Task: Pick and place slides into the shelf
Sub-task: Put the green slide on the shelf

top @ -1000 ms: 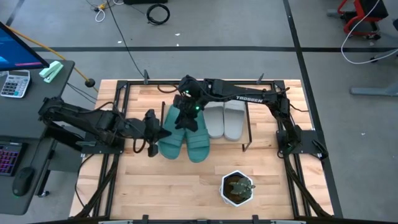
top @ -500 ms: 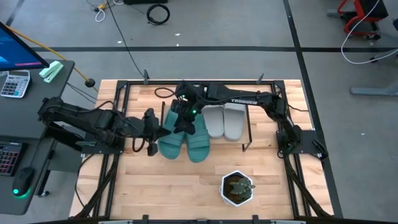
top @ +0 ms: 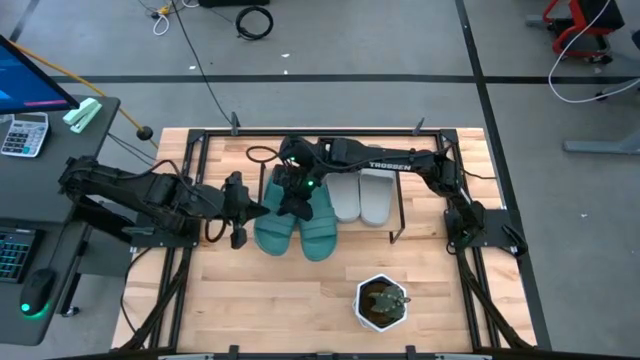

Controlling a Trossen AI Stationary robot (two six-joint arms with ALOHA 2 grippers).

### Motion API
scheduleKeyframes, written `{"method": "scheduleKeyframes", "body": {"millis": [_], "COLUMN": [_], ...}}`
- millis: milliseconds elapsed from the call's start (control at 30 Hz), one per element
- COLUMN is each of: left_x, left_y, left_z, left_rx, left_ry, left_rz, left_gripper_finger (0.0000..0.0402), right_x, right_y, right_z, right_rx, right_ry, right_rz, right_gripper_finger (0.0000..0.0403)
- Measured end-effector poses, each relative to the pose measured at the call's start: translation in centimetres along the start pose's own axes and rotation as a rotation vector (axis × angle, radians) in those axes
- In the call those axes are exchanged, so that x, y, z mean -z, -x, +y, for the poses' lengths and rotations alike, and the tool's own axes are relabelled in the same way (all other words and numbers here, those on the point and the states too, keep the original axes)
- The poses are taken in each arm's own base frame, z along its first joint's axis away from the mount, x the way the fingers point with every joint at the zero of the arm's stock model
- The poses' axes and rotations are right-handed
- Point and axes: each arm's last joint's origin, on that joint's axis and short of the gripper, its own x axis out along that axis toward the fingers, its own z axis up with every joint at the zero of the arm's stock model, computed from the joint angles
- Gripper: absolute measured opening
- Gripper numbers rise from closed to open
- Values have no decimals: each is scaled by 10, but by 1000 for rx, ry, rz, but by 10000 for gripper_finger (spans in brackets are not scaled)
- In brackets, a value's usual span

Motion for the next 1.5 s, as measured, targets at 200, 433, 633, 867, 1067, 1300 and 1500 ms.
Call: {"method": "scheduleKeyframes", "body": {"millis": [200, 433, 633, 867, 1067, 1300, 1500], "left_x": [-1, 1, 3, 6, 6, 6, 6], "left_y": [17, 40, 51, 53, 53, 53, 53], "left_z": [7, 17, 23, 25, 25, 26, 26], "left_rx": [9, 3, -24, -33, -41, -54, -54], "left_ry": [13, 36, 43, 33, 34, 34, 34], "left_rz": [-30, -73, -95, -74, -78, -81, -81], "left_gripper_finger": [19, 5, 19, 8, 10, 19, 5], "right_x": [-7, -22, -29, -20, -17, -8, -7], "right_y": [6, 23, 35, 35, 29, 10, -1], "right_z": [6, 19, 30, 34, 40, 40, 39], "right_rx": [-12, -23, -91, -132, -136, -134, -157], "right_ry": [19, 61, 58, 13, 29, 19, 10], "right_rz": [-20, -77, -76, 13, 28, 73, 74], "right_gripper_finger": [12, 12, 12, 12, 12, 12, 12]}}
